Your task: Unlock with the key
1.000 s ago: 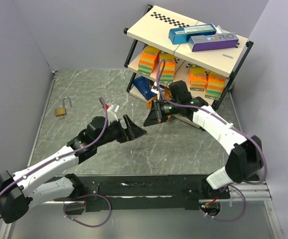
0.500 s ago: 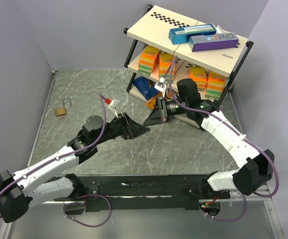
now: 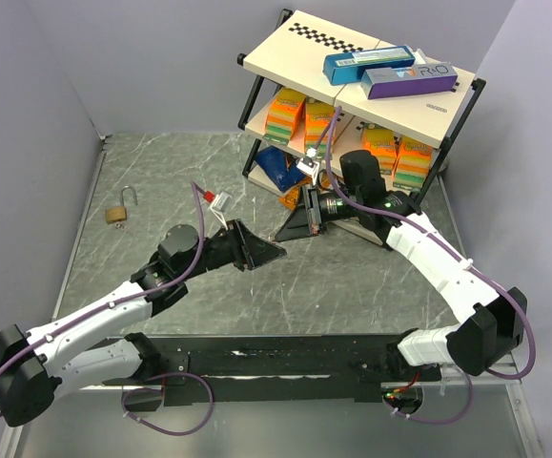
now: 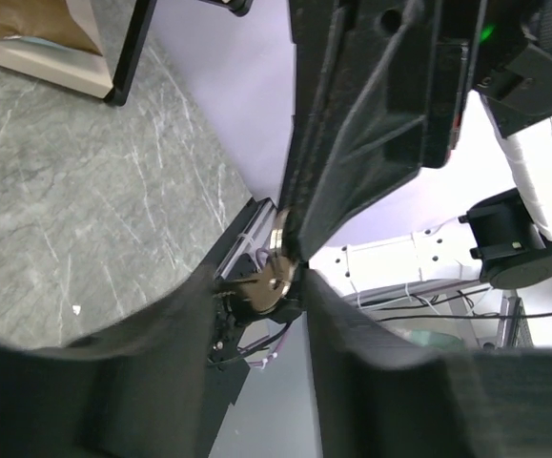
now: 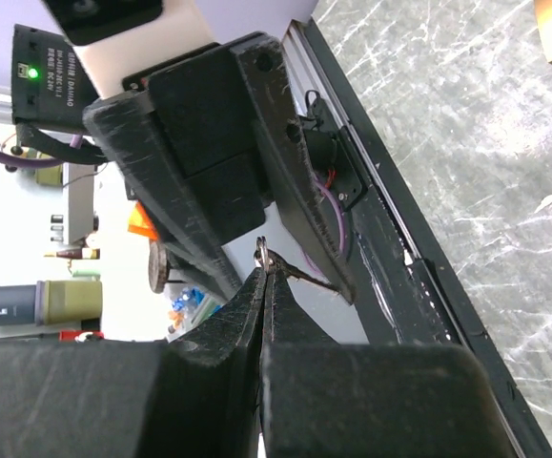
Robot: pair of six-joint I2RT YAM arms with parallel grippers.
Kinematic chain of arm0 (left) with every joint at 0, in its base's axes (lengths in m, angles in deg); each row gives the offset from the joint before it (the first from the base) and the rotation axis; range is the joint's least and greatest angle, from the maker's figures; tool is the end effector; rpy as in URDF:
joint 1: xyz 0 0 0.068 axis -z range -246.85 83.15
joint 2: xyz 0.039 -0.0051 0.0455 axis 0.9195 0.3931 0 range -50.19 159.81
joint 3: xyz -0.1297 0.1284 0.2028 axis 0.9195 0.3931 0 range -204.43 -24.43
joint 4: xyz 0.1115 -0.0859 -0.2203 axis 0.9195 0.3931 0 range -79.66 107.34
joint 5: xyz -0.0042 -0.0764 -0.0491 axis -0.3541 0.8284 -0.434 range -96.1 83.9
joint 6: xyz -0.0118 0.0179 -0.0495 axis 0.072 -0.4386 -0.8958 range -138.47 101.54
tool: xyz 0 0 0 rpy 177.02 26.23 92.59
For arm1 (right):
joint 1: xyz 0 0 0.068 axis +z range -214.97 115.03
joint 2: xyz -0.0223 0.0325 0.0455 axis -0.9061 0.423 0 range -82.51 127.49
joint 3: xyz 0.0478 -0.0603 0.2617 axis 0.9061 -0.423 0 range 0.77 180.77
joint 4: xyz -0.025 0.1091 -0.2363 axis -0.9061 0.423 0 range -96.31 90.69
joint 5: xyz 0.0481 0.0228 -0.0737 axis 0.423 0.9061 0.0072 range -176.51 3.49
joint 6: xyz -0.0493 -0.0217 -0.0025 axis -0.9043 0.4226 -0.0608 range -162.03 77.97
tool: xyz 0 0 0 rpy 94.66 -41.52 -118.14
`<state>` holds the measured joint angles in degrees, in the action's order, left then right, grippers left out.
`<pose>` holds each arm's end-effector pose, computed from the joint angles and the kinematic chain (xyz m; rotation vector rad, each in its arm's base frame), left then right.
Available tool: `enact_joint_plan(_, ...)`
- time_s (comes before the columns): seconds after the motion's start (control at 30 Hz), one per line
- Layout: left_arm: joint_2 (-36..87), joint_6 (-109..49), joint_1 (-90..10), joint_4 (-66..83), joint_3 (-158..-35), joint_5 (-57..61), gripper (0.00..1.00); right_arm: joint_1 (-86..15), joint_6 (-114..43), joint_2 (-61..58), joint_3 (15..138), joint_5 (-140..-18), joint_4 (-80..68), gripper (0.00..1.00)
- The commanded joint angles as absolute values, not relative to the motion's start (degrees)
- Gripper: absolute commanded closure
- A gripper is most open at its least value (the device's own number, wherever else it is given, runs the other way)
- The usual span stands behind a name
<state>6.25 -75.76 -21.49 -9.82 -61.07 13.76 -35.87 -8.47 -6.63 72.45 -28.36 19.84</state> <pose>0.1546 -0.1739 0.3076 0.1288 1.8288 -1.6163 0.2338 0.1647 0.3645 -0.6086 2.2011 1.6820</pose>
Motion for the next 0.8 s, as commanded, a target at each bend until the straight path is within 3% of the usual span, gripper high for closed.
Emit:
enact_joint_plan(0.0, 4.4, -75.8, -21.2, -10.7, -60.8, 12.3, 0.59, -35.6, -7.0, -9.0, 74.2, -27.7, 17.9, 1.0)
enact_joint_plan(0.13, 3.7, -75.4, -21.1, -9.8, -60.6, 11.1, 0.67, -35.6, -6.5, -8.9, 74.0, -27.9, 17.8, 1.0)
enact_joint_plan(0.27, 2.9, -75.4, -21.1, -9.8, -60.1, 10.5, 0.87, -35.6, -6.4, -8.9, 73.7, -28.0, 17.9, 1.0)
enact_joint_plan(0.43, 2.0, -75.1, -21.1, -8.8, -59.8, 10.2, 0.98, -35.8, -6.1, -8.9, 72.9, -29.3, 17.9, 1.0)
enact_joint_plan(0.77, -2.4, -72.3, -21.1, -5.0, -57.4, 10.5, 0.99, -37.0, -4.9, -9.7, 69.2, -32.3, 16.5, 1.0)
